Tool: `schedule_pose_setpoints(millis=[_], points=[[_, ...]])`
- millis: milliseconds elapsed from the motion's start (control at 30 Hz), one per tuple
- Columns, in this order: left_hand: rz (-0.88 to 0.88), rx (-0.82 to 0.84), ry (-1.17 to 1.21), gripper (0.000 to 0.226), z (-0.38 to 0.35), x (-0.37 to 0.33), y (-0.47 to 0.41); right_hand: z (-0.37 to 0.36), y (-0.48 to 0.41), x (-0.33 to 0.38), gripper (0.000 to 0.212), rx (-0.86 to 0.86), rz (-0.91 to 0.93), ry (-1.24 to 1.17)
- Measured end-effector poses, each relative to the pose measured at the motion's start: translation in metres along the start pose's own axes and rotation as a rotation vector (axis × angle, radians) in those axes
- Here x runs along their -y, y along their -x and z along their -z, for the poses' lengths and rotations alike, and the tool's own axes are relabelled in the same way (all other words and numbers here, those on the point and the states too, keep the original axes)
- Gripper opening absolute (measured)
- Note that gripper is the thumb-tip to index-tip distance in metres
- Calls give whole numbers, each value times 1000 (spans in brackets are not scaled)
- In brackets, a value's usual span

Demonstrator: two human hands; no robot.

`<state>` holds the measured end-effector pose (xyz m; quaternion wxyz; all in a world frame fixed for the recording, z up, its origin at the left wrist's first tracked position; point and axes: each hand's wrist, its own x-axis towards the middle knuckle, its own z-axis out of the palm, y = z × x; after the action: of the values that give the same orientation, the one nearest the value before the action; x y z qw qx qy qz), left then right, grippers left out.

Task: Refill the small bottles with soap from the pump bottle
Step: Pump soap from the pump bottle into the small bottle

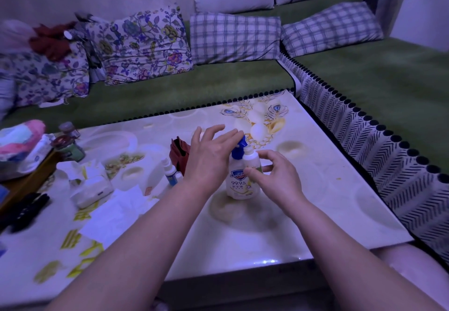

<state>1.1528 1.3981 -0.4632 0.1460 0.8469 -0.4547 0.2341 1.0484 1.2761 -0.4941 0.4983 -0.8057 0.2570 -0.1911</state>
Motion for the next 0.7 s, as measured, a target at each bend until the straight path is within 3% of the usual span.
schedule_pose_setpoints(millis=[467, 700], points=[[15, 78, -33, 49, 2, -2, -1, -2, 0, 1, 36, -4, -13, -30], [25, 30, -7, 52, -2, -2, 2, -3, 1, -1, 39, 6, -37, -64]])
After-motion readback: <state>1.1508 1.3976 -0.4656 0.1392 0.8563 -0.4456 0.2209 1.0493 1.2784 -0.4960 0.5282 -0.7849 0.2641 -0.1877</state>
